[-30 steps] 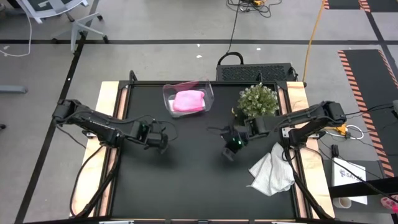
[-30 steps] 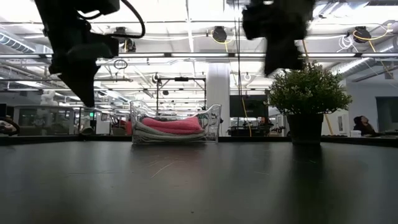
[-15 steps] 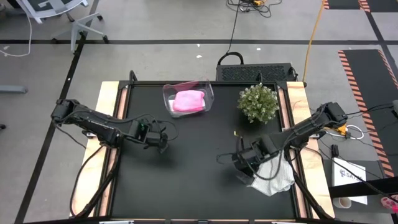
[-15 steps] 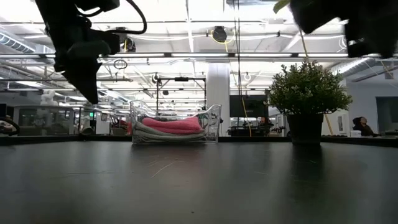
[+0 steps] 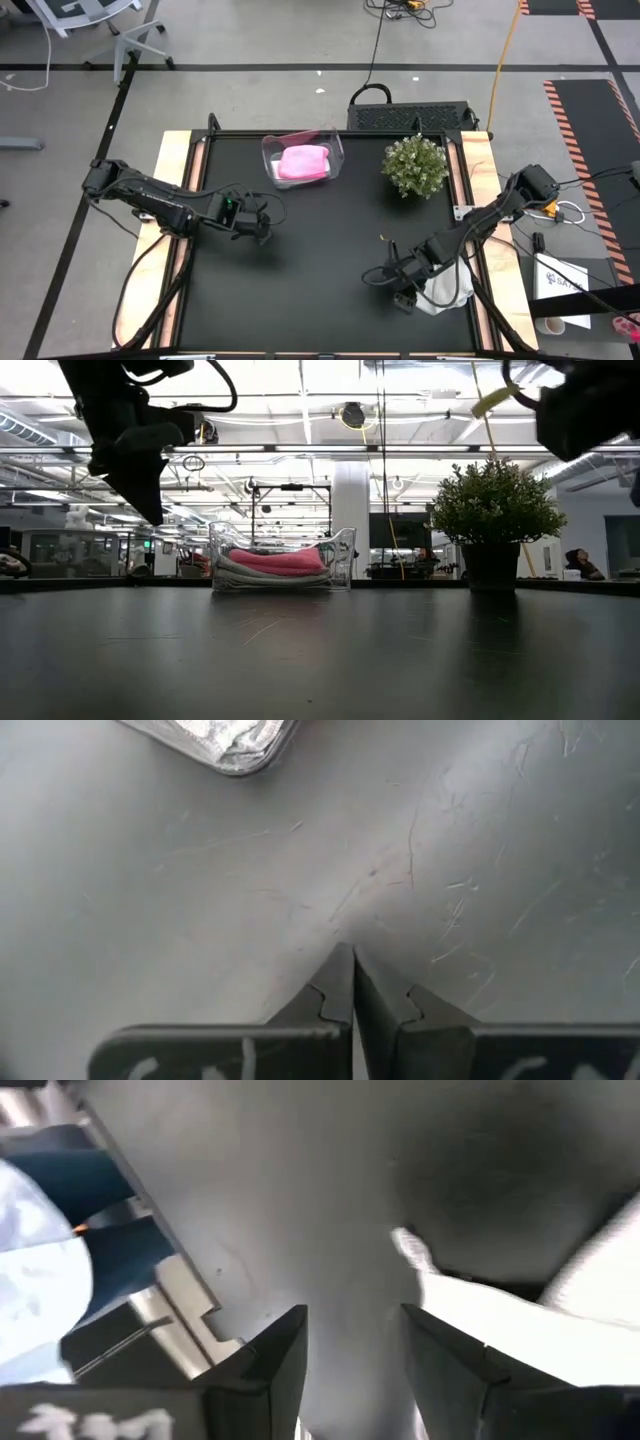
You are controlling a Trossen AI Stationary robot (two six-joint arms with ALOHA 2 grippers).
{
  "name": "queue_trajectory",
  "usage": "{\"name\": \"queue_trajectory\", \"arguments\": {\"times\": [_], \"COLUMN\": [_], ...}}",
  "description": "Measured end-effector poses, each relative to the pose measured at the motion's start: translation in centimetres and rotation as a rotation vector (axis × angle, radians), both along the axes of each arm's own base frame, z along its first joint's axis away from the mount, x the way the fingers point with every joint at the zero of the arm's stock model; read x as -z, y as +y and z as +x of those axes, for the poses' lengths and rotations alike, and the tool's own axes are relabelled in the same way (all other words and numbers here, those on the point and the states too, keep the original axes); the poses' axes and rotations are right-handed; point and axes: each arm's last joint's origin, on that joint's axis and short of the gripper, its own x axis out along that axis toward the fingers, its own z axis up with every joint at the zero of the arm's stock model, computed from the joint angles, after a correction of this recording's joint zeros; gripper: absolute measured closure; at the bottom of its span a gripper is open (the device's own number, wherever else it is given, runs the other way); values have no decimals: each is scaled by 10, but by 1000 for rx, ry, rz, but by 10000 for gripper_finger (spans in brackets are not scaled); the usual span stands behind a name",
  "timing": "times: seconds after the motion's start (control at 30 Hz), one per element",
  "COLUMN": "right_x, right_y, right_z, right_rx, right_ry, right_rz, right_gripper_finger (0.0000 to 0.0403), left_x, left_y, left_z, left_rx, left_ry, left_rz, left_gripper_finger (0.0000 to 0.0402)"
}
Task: Fold microfiber towels
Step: Fold the gray towel
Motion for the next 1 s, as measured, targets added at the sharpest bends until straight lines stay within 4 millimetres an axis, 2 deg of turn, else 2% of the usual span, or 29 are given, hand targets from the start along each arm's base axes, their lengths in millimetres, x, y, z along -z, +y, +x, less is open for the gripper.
{"name": "queue_trajectory", "arguments": {"times": [0.13,0.4,0.57,0.7,0.87,1.0], "right_x": [16,42,45,44,44,44], "right_y": [3,-8,-10,-14,-28,-41], "right_z": [-5,-21,-22,-16,-5,3], "right_rx": [-17,-91,-131,-113,-74,-67], "right_ry": [-70,-55,-109,-239,-361,-382], "right_rz": [35,-12,-72,-219,-397,-449], "right_gripper_finger": [244,243,243,243,243,243], "left_x": [0,0,0,0,0,0], "left_y": [0,0,0,1,1,1], "left_z": [0,0,0,0,0,0], "left_rx": [-33,-58,-84,-112,-125,-129], "left_ry": [-14,-26,-36,-49,-54,-56], "left_rz": [-11,-12,-19,-11,-15,-16], "left_gripper_finger": [398,398,399,395,398,398]}}
